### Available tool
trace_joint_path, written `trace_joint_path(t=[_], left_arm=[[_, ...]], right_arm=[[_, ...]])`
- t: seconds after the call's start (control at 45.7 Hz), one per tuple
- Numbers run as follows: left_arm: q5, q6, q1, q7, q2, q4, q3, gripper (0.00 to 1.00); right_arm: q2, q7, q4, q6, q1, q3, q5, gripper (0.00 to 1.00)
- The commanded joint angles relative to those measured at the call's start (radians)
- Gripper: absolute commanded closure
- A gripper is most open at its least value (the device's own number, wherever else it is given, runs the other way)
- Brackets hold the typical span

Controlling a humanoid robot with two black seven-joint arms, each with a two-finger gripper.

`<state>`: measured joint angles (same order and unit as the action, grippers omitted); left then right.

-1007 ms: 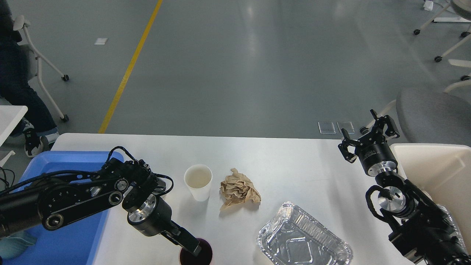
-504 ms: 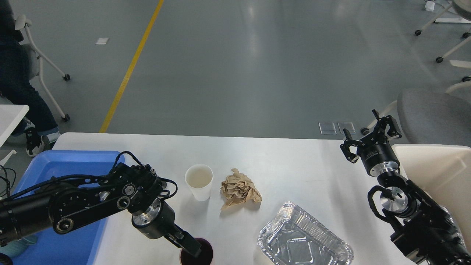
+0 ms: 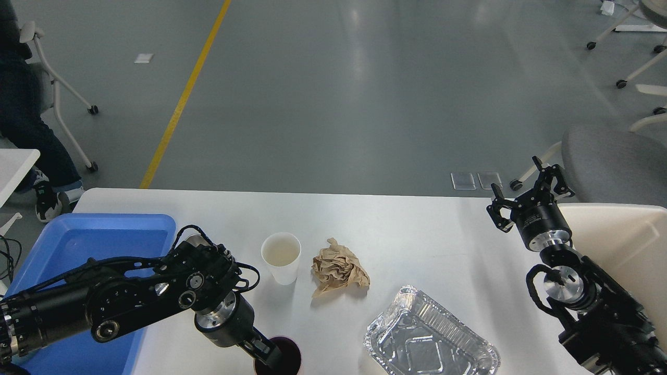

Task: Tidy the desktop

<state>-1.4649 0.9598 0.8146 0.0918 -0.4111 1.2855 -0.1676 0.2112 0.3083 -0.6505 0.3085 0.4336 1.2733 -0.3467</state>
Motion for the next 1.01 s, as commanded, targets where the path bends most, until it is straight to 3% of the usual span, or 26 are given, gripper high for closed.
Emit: trace_joint_path(t=[0.0,0.197,0.241,0.328,0.46,0.985], left_arm=[[-0.005,0.000,-0.006,-0.004,0.000,0.000,0.000,0.65],[-0.018,0.000,-0.006,-0.004,0.006,0.000,0.000,0.71],[-0.020,0.000,-0.006,-0.004,0.006,-0.002,0.000,0.79],[-0.040,0.000,-0.008,-0.018,0.011,-0.008,-0.001,0.81],[-0.046,0.000,-0.006,-0.020,0.012,-0.009,-0.001,0.99],[-0.048,0.000,0.032,-0.044,0.018,-0.005,-0.021,1.00]], right_arm=[[0.001,0.000,0.000,0.001,-0.003,0.000,0.000,0.00],[0.001,0.000,0.000,0.001,-0.003,0.000,0.000,0.00],[0.001,0.000,0.000,0.001,-0.003,0.000,0.000,0.00],[0.001,0.000,0.000,0.001,-0.004,0.000,0.000,0.00],[0.001,0.000,0.000,0.001,-0.006,0.000,0.000,0.00],[0.016,0.000,0.000,0.003,-0.010,0.001,0.000,0.00]])
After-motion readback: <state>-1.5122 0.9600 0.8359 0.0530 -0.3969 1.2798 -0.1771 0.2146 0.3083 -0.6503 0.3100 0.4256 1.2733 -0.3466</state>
